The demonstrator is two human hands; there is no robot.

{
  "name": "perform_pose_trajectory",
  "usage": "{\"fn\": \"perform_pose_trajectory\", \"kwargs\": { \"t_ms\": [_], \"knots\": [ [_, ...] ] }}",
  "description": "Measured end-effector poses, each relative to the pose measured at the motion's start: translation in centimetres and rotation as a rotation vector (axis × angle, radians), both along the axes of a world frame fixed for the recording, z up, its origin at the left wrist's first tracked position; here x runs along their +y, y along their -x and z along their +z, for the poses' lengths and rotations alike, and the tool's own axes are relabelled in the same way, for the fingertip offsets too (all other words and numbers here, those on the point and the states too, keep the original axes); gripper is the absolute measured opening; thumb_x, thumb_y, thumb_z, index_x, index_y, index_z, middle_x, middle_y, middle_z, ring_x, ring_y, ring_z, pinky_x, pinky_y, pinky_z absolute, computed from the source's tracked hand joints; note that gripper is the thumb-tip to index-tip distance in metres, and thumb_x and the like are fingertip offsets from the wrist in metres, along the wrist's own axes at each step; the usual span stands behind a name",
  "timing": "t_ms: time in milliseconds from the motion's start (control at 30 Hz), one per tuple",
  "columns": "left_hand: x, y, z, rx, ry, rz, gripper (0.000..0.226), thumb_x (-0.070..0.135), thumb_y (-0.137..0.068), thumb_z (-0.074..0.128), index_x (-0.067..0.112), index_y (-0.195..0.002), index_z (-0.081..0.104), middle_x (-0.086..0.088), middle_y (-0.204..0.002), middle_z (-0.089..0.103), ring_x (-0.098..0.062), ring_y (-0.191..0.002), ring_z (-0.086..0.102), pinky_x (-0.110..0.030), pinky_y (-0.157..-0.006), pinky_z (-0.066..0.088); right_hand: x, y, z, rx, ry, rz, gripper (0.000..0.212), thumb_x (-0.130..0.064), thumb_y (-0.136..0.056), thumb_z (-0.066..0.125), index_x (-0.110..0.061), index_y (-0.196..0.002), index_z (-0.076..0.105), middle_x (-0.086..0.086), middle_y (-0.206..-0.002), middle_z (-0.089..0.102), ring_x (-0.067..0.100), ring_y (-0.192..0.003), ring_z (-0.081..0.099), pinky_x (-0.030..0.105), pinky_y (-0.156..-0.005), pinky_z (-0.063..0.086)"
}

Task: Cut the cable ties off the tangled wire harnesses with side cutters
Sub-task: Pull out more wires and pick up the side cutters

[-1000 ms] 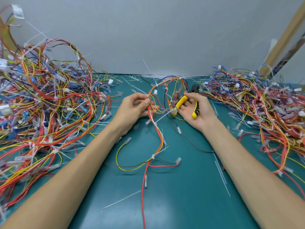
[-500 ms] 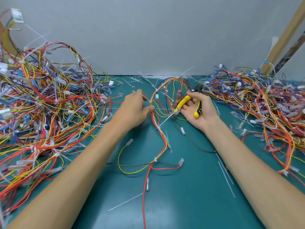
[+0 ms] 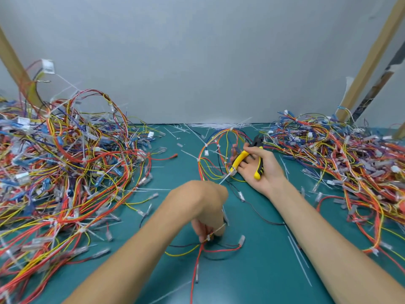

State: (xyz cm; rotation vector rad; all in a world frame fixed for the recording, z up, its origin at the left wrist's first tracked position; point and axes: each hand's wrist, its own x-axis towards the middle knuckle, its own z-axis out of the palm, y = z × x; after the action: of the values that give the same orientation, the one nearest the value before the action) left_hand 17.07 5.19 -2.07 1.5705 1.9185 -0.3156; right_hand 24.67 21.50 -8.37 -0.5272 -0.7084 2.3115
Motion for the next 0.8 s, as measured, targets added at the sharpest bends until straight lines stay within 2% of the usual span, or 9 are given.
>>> {"fn": "perform_pose_trajectory", "kwargs": {
  "t_ms": [33,100,167,233,333,433,567,800],
  "knots": [
    [0.0,0.2,0.0,-0.008,0.013,-0.023,0.020,0.025,-0.086,0.063,0.013,-0.070,0.068,0.004,-0.074,0.075,-0.006,-0.067,0.071,-0.024,-0.075,0.055,0.0,0.1,0.0,-0.004,-0.004,0.005,0.010,-0.001,-0.086,0.054,-0.010,-0.090,0.053,0.018,-0.097,0.063,0.029,-0.082,0.068,0.036,-0.072,0.056],
    [0.0,0.7,-0.1,-0.108,0.037,-0.022,0.019,0.026,-0.090,0.062,0.014,-0.078,0.070,-0.001,-0.083,0.076,-0.006,-0.061,0.067,-0.026,-0.082,0.056,-0.1,0.1,0.0,-0.012,-0.016,0.012,0.010,-0.001,-0.086,0.053,-0.011,-0.089,0.053,0.019,-0.097,0.063,0.029,-0.083,0.068,0.038,-0.074,0.054],
    [0.0,1.5,0.0,-0.334,0.048,0.059,0.023,0.022,-0.096,0.057,0.007,-0.082,0.066,-0.011,-0.088,0.075,-0.008,-0.054,0.066,-0.020,-0.068,0.056,0.0,0.2,0.0,-0.015,-0.022,0.009,0.010,-0.001,-0.086,0.052,-0.011,-0.088,0.052,0.019,-0.100,0.062,0.029,-0.083,0.068,0.038,-0.078,0.052],
    [-0.2,2.7,0.3,-0.569,-0.017,0.142,0.028,0.020,-0.100,0.053,-0.001,-0.086,0.064,-0.020,-0.088,0.072,-0.013,-0.056,0.068,-0.017,-0.058,0.053,0.1,0.2,0.0,-0.021,-0.024,0.011,0.011,-0.001,-0.087,0.051,-0.011,-0.088,0.053,0.019,-0.102,0.061,0.029,-0.084,0.068,0.039,-0.079,0.052],
    [-0.3,4.1,0.6,-0.832,-0.150,0.269,0.028,0.023,-0.099,0.055,0.000,-0.086,0.062,-0.015,-0.078,0.071,-0.020,-0.064,0.071,-0.020,-0.057,0.055,0.0,0.3,0.0,-0.019,-0.021,0.018,0.011,-0.001,-0.087,0.052,-0.011,-0.089,0.053,0.018,-0.100,0.061,0.028,-0.084,0.068,0.039,-0.079,0.053],
    [-0.1,4.4,0.1,-1.031,-0.193,0.403,0.020,0.020,-0.097,0.056,0.003,-0.088,0.060,-0.007,-0.072,0.070,-0.020,-0.065,0.072,-0.019,-0.057,0.055,0.0,0.3,0.0,-0.023,-0.021,0.013,0.010,0.000,-0.087,0.051,-0.011,-0.088,0.053,0.018,-0.099,0.060,0.029,-0.083,0.068,0.039,-0.079,0.053],
    [0.0,4.2,-0.7,-1.145,-0.164,0.423,0.020,0.018,-0.095,0.057,0.002,-0.084,0.060,-0.007,-0.072,0.070,-0.018,-0.066,0.072,-0.017,-0.059,0.055,0.0,0.3,0.0,-0.026,-0.015,0.019,0.010,0.000,-0.087,0.052,-0.010,-0.089,0.053,0.018,-0.103,0.057,0.029,-0.087,0.066,0.039,-0.078,0.053],
    [0.0,4.0,-0.6,-1.163,-0.166,0.431,0.020,0.016,-0.097,0.054,0.002,-0.083,0.060,-0.007,-0.072,0.070,-0.017,-0.066,0.072,-0.015,-0.060,0.055,0.1,0.4,0.0,-0.036,-0.020,0.015,0.010,0.000,-0.087,0.052,-0.010,-0.090,0.053,0.018,-0.098,0.060,0.029,-0.083,0.067,0.040,-0.076,0.053]
  ]
}}
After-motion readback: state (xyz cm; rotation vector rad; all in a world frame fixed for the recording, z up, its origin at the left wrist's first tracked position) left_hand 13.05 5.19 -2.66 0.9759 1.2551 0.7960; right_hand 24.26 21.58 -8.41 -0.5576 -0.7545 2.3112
